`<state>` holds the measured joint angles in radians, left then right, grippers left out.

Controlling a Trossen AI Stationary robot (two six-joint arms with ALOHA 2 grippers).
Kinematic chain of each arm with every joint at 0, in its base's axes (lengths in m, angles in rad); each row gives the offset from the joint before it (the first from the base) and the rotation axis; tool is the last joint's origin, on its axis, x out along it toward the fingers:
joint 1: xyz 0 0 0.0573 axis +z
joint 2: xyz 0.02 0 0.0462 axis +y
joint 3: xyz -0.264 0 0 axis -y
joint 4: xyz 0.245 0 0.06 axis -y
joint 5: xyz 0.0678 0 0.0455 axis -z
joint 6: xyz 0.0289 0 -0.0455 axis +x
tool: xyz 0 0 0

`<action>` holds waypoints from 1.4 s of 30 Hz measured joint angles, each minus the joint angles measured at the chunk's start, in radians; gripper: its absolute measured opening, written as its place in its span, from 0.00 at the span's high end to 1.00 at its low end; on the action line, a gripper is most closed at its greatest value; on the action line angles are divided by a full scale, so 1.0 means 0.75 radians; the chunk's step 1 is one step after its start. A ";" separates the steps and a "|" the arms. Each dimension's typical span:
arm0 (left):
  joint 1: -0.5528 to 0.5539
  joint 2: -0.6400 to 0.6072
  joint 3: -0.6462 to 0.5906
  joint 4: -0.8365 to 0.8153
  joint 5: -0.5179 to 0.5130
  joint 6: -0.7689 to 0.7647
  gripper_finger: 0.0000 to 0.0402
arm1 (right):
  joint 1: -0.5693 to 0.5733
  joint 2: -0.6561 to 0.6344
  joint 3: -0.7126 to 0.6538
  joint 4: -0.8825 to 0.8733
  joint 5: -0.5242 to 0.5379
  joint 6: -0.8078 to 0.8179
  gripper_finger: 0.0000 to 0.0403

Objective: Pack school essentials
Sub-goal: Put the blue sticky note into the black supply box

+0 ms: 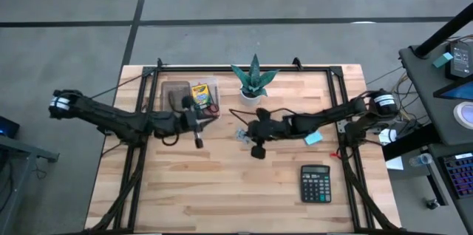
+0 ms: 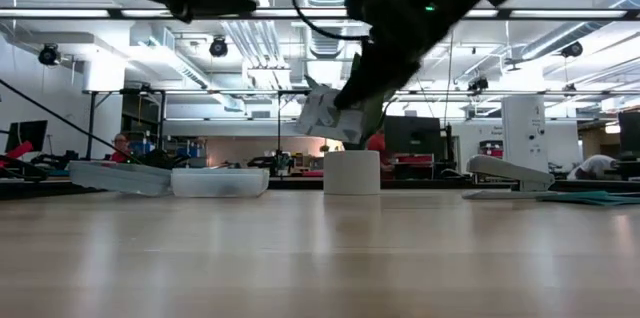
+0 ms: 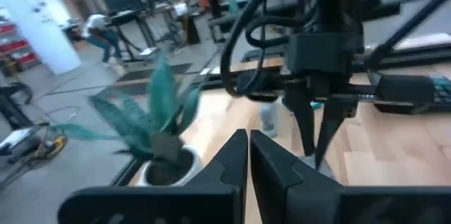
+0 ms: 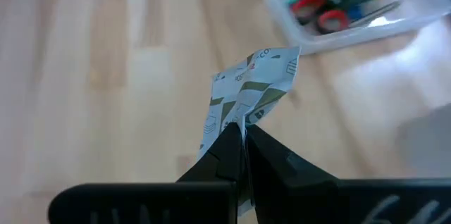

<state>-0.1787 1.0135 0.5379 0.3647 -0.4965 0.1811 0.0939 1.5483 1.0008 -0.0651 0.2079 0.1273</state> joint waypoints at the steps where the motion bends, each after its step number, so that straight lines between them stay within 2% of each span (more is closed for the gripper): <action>1: 0.000 -0.037 -0.029 0.004 -0.015 -0.014 1.00 | -0.016 0.023 0.044 -0.027 0.004 -0.036 0.98; 8: -0.001 -0.178 -0.135 0.078 -0.044 -0.021 1.00 | -0.148 0.213 0.373 -0.173 0.002 -0.290 0.98; 15: -0.002 -0.297 -0.186 0.065 -0.102 -0.024 1.00 | -0.274 0.407 0.623 -0.183 -0.007 -0.466 0.98; 22: -0.002 -0.343 -0.206 0.052 -0.119 -0.024 1.00 | -0.385 0.576 0.787 -0.156 0.050 -0.228 0.98; 28: -0.001 -0.349 -0.207 0.061 -0.119 -0.023 1.00 | -0.398 0.730 0.972 -0.170 0.307 -0.119 0.98; 31: -0.001 -0.350 -0.207 0.061 -0.119 -0.023 1.00 | -0.397 0.800 1.085 -0.253 0.416 -0.076 0.98; 42: 0.000 -0.349 -0.209 0.061 -0.118 -0.022 1.00 | -0.397 1.017 1.408 -0.487 0.457 0.034 0.98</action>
<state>-0.1787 0.7517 0.3813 0.4103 -0.5853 0.1646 -0.2035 2.3110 2.0566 -0.4307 0.5507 0.1525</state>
